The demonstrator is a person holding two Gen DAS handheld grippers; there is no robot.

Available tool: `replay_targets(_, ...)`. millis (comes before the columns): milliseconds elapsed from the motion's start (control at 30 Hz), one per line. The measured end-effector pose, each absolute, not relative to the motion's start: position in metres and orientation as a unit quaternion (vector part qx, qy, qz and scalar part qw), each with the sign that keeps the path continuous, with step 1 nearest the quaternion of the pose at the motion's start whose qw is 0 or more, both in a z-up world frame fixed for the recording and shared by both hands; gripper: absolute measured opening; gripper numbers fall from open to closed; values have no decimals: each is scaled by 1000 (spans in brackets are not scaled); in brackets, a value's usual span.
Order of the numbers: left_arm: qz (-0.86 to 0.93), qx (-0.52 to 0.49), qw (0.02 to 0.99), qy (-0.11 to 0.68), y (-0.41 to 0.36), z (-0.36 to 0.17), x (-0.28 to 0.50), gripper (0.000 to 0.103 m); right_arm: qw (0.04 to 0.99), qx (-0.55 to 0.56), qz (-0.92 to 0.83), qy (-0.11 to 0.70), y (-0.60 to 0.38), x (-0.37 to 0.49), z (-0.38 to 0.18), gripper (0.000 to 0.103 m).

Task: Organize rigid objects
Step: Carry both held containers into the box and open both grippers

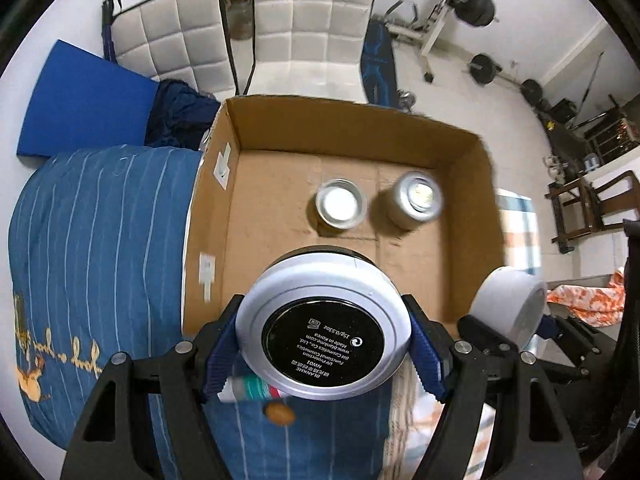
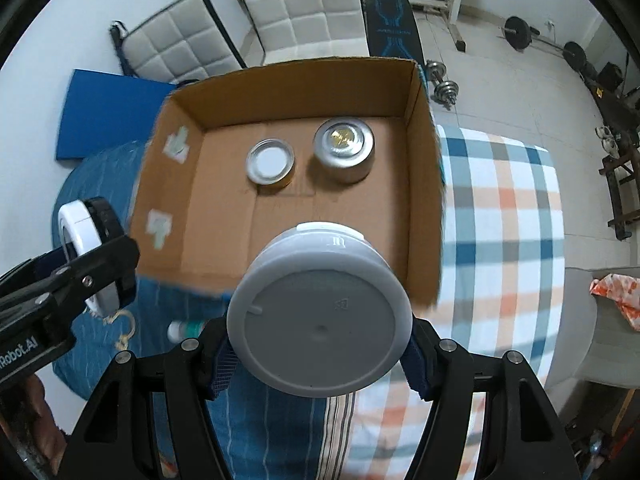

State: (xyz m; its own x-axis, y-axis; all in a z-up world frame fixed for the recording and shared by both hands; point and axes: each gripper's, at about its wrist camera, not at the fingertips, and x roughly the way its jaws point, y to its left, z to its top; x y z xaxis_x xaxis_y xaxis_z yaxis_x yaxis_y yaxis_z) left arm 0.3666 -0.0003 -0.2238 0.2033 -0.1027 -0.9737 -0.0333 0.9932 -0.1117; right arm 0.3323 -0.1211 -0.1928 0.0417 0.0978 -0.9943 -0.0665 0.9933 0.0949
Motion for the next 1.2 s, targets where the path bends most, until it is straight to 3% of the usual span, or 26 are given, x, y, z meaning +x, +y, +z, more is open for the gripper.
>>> replay_targets(500,35,-7,698,715,17,-353,494,73,649,-21,5,760,-107,419,-331,69)
replay_targets(1200,15,-8,637,771,10,-393,515,74,598,-30,-9,801,-105,442,-393,70)
